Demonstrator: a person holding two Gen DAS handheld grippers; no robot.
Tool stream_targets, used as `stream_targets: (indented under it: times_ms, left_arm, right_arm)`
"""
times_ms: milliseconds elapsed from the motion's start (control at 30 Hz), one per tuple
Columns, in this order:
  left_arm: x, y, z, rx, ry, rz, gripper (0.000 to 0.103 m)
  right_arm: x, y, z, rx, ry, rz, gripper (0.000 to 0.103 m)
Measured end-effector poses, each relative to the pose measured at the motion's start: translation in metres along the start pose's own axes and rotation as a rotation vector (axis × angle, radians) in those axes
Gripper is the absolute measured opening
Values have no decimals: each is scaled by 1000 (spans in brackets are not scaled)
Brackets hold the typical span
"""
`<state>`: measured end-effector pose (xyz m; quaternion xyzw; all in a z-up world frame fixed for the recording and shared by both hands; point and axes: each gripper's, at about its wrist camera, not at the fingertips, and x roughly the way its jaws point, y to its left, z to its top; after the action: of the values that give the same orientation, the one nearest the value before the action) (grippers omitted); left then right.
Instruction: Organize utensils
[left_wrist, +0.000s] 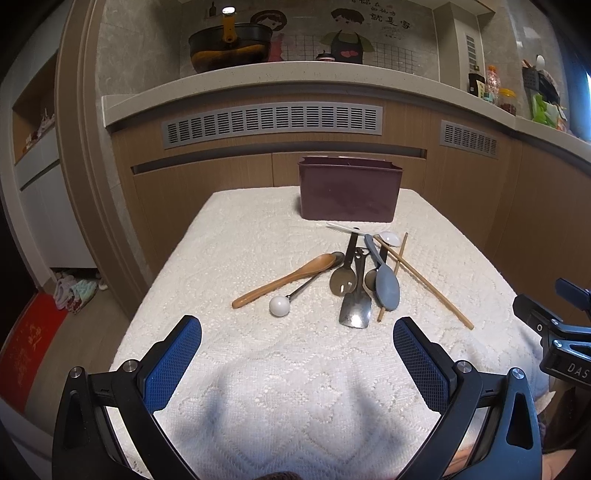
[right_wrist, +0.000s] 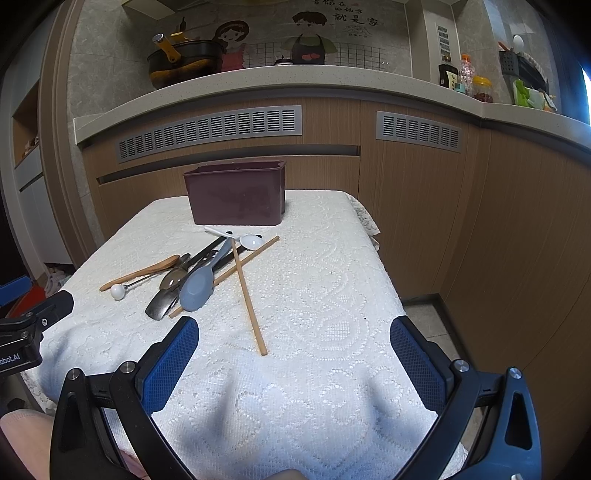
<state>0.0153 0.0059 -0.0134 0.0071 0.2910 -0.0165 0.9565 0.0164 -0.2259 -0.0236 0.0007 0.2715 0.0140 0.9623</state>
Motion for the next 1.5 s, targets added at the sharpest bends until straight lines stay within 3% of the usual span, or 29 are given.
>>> stream_targets:
  times_ms: [233,467,633,733,833,867,900,933,967,1000,1167,1267,1400,1500]
  left_arm:
    - [30,11,20,-15,48,-86,103]
    - [78,19,39,-31,175,-232,103]
    - [100,41,50,-81,188,-207,103]
    - [111,58,52,-117,197,-166,103]
    - [122,68,47,-124,250,-172,103]
    - [122,70,46,-122,236,-150,103]
    - [120,71,46,-113,212,-119,103]
    - [119,71,46,-100,187,-83,103]
    - [118,72,47,-93,167,-55,103]
    - [117,74,49,-94,149,-29,103]
    - [120,84,57,-165,132,-19,103]
    - [124,77,58,-99,150,-13,103]
    - [124,67,59,-37,159,-59,103]
    - [125,57,63,38,164,-134,101]
  right_arm:
    - [21,3,16,-56,9,-17,103]
    - [63,12,34,-162,66,-40,103]
    - [94,23,46,-205,112,-16,103]
    - [116,32,55,-206,185,50,103]
    - [136,36,60,-195,229,121,102]
    - [140,38,62,-202,231,137,95]
    - [144,41,62,-220,235,149,76]
    - [148,45,63,-239,249,157,65]
    - [153,49,63,-259,274,177,44]
    - [158,52,63,-266,295,199,32]
    - [173,60,60,-233,366,260,21]
    - [179,59,56,-228,379,245,21]
    - [186,55,53,-205,406,244,6]
    - [178,51,56,-209,397,230,6]
